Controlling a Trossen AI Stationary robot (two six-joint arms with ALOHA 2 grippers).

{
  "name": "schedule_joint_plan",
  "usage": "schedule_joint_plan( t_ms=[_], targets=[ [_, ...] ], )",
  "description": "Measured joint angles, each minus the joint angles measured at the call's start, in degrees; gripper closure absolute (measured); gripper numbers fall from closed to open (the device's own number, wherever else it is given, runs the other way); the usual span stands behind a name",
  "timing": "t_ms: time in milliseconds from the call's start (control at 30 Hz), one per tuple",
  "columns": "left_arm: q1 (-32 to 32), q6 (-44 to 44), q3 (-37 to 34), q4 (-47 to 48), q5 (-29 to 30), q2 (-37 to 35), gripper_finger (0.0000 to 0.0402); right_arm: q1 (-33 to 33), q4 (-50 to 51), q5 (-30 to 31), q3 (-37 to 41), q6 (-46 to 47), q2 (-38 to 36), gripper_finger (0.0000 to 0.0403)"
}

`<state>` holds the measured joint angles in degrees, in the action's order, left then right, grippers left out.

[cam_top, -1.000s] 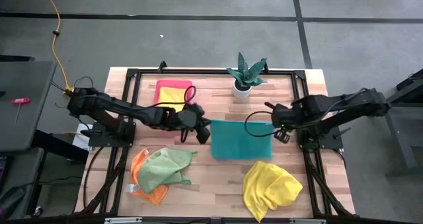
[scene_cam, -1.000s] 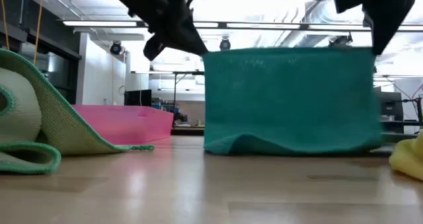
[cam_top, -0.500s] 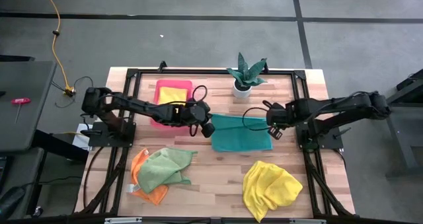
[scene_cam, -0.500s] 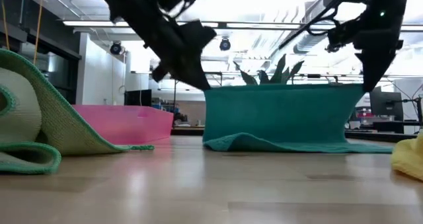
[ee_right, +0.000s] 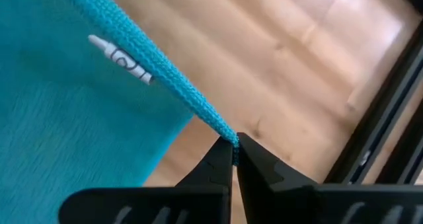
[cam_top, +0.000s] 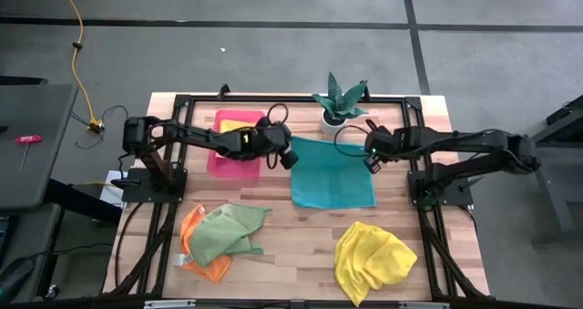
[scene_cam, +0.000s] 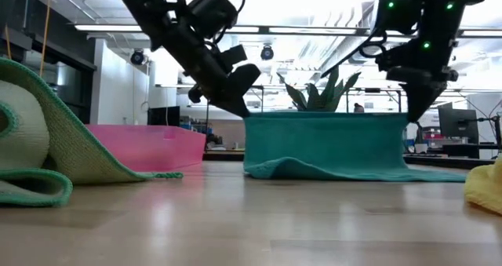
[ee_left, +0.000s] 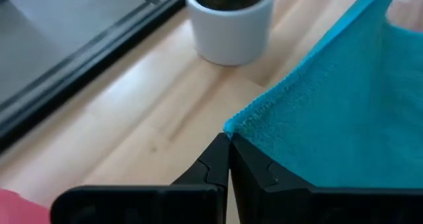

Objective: Fold microfiber towels
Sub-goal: Fold the blue microfiber towel

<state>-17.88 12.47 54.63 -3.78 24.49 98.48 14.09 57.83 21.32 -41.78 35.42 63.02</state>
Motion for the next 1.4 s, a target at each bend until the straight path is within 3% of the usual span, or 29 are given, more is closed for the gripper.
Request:
schedule_joint_plan(
  t_ms=[267, 500, 833, 1067, 1267, 1400],
  targets=[
    [-3.1, -6.2, 0.0, -2.2, -1.2, 0.0, 0.0401, 5.9, -3.4, 2.2, 0.0, -4.8, 0.0, 0.0403],
    [-1.1, -11.3, 0.0, -2.3, -3.3, 0.0, 0.0401, 5.4, -2.4, 2.1, 0.1, -5.9, 0.0, 0.0403],
    [8.4, -14.6, -0.1, 1.7, -4.0, 0.0, 0.0401, -2.9, 2.7, -4.5, 0.1, 0.1, -2.4, 0.0403],
    [12.9, -10.7, -0.1, 6.2, -3.1, 0.0, 0.0401, -11.1, 3.3, -13.0, 0.1, 9.2, -2.7, 0.0403],
    [13.7, -10.7, -0.1, 7.4, -2.2, 0.0, 0.0401, -18.2, 3.2, -15.2, 0.1, 19.0, -2.7, 0.0403],
    [13.6, -10.9, -0.6, 7.3, -1.8, 0.0, 0.0401, -22.0, 2.8, -13.0, 0.2, 24.2, -2.7, 0.0403]
  ],
)
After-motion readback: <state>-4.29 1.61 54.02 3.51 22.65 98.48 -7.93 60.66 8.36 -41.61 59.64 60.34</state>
